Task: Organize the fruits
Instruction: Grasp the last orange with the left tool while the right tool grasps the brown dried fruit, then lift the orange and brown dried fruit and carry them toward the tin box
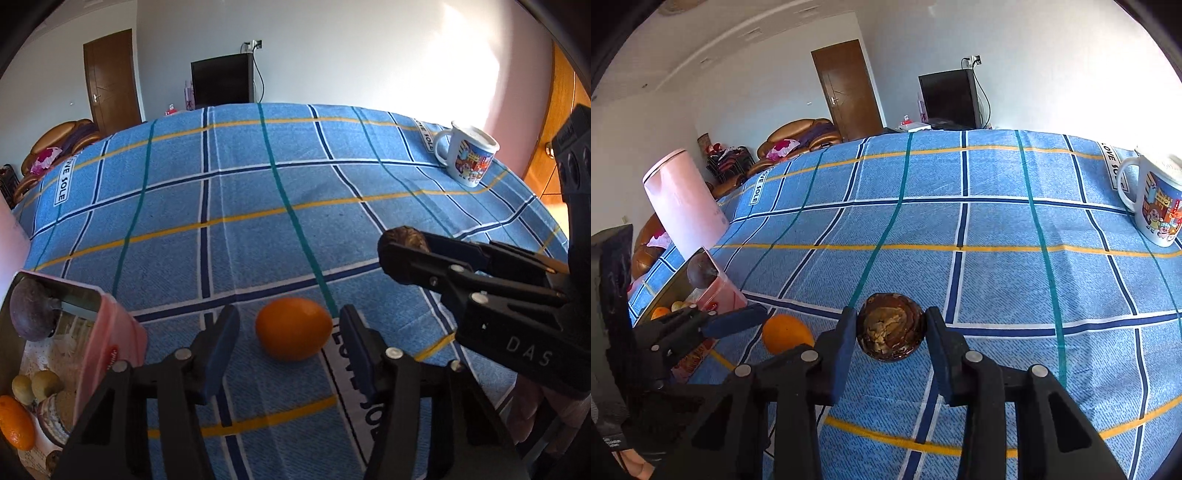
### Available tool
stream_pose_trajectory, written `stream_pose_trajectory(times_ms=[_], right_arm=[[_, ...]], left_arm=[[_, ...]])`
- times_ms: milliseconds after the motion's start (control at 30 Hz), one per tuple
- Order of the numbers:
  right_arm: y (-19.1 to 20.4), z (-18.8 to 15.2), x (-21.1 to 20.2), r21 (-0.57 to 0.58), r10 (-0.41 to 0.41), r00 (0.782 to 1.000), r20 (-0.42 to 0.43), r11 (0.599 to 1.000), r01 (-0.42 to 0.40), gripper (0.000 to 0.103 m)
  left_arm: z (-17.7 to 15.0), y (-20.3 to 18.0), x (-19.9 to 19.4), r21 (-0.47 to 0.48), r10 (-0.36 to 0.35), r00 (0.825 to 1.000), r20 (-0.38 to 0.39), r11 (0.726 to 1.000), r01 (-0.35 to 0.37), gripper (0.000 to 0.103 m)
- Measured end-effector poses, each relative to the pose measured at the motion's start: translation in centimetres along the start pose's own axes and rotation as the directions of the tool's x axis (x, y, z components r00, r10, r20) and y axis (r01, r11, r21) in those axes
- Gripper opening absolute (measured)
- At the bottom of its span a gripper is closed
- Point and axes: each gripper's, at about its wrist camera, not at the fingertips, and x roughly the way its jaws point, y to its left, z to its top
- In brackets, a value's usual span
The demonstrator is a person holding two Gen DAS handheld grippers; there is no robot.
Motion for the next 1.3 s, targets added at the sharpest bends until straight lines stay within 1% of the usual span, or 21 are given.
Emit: stream_pose_trajectory(times_ms=[33, 100, 333, 600, 833, 1100, 1300], right_arm=[[0.0, 0.0, 0.0, 0.000, 0.000, 1.000, 0.000, 1.000, 0.000, 0.040], [0.0, 0.0, 0.0, -0.002, 0.005, 1.000, 0.002, 1.000, -0.005, 0.040], [-0.1, -0.1, -0.3, -0.005, 0.021, 1.000, 0.014, 1.000, -0.021, 0.040], [0.4, -0.2, -0.9, -0.031, 0.040, 0.998, 0.042, 0.999, -0.038, 0.040], [1.3, -0.3, -1.6, -0.073, 0.041, 0.996, 0.081, 0.997, -0.035, 0.040], [1.6, -0.4, -2.3, -0.094, 0.047, 0.992, 0.120, 0.995, -0.036, 0.040], [1.7, -0.5, -2.5, -0.101, 0.049, 0.990, 0.135, 0.994, -0.036, 0.040]], left_arm=[[0.1, 0.0, 0.3, -0.001, -0.011, 1.000, -0.013, 1.000, 0.011, 0.045], [0.1, 0.0, 0.3, -0.008, -0.018, 1.000, -0.013, 1.000, 0.018, 0.043], [0.0, -0.3, -0.9, 0.002, -0.002, 0.999, 0.048, 1.000, 0.002, 0.043], [0.0, 0.1, -2.0, -0.009, 0.017, 0.994, 0.106, 1.000, -0.016, 0.042], [-0.2, 0.2, -2.9, -0.016, 0.039, 0.987, 0.157, 0.999, -0.037, 0.042], [-0.4, -0.1, -3.8, -0.008, 0.059, 0.977, 0.206, 0.998, -0.059, 0.042], [-0.5, -0.2, -4.2, -0.003, 0.072, 0.971, 0.228, 0.997, -0.073, 0.042]])
